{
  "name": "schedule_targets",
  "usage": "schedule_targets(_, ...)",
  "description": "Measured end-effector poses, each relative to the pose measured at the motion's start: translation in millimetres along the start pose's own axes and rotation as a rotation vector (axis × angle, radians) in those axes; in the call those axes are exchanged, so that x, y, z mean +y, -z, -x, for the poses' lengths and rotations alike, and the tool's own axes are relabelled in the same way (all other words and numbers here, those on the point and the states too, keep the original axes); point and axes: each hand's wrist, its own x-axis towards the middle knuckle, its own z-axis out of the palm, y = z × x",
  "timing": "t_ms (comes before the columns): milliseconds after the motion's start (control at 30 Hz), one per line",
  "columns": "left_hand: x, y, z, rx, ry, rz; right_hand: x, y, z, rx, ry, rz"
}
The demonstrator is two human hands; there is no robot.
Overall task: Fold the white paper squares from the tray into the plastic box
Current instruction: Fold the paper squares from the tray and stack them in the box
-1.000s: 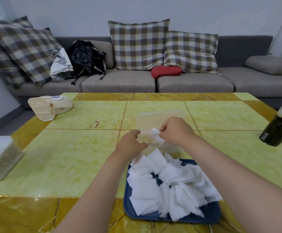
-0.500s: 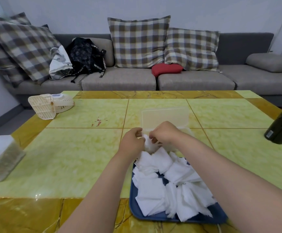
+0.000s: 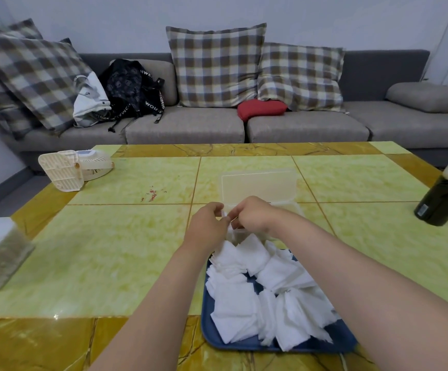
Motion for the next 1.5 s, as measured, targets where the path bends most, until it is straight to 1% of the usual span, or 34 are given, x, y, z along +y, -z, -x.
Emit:
schedule_targets(100, 2, 1, 4, -0.027, -0.019, -0.031, 2, 2, 0, -0.03, 0.006, -0.039)
schedule_targets(200, 2, 4, 7, -0.011, -0.09, -0.091, 4, 7, 2, 0.001, 0.009, -0.003)
schedule_targets(267, 4, 7, 8, 0.012, -0.16, -0.127, 7, 11, 4, 0.062, 0.058, 0.083)
schedule_targets(367, 10, 11, 15, -0.01, -0.237, -0.224, 9, 21, 20, 0.231, 0.198, 0.245)
schedule_targets(433, 14, 16, 22, -0.007, -0.284, -0.287, 9, 29, 40, 0.237, 0.259, 0.294)
schedule_targets(467, 17, 19, 25, 0.001, -0.3, -0.303, 9, 32, 49, 0.204, 0.257, 0.336)
schedule_targets(533, 23, 25, 32, 0.002, -0.302, -0.294, 9, 36, 67, 0.14, 0.177, 0.5)
schedule_targets(600, 28, 29, 39, -0.056, -0.274, -0.246, 8, 32, 78, 0.138, 0.095, 0.698)
schedule_targets(633, 29, 30, 43, -0.102, -0.258, -0.232, 7, 29, 82, 0.138, 0.069, 0.754)
schedule_targets(733, 28, 29, 53, -0.212, -0.211, -0.246, 13, 18, 82, 0.135, 0.095, 0.784)
schedule_targets(767, 28, 30, 57, -0.226, -0.201, -0.259, 15, 16, 82, 0.131, 0.115, 0.749)
schedule_targets(833, 28, 30, 60, -0.24, -0.179, -0.272, 21, 19, 81, 0.091, 0.155, 0.594)
schedule_targets(900, 29, 32, 61, -0.253, -0.155, -0.265, 26, 26, 82, 0.024, 0.171, 0.365)
schedule_targets(967, 32, 36, 62, -0.246, -0.142, -0.203, 29, 35, 83, 0.012, 0.156, 0.143)
schedule_targets(1033, 37, 40, 62, -0.241, -0.108, -0.029, 33, 42, 84, 0.02, 0.148, -0.027)
schedule_targets(1100, 44, 42, 63, -0.274, -0.04, 0.167, 34, 44, 87, 0.007, 0.138, -0.152)
schedule_targets(1133, 46, 42, 64, -0.29, -0.006, 0.227, 34, 44, 88, -0.002, 0.136, -0.213)
schedule_targets(1233, 48, 39, 63, -0.306, 0.105, 0.408, 30, 43, 91, -0.025, 0.128, -0.32)
schedule_targets(1300, 46, 39, 61, -0.269, 0.182, 0.547, 28, 41, 88, -0.015, 0.091, -0.243)
schedule_targets(1367, 41, 41, 58, -0.2, 0.232, 0.601, 26, 35, 84, 0.058, 0.017, -0.063)
schedule_targets(1433, 36, 43, 57, -0.158, 0.256, 0.599, 25, 27, 81, 0.122, -0.002, 0.255)
schedule_targets(1500, 33, 44, 58, -0.159, 0.265, 0.59, 24, 14, 80, 0.14, 0.008, 0.529)
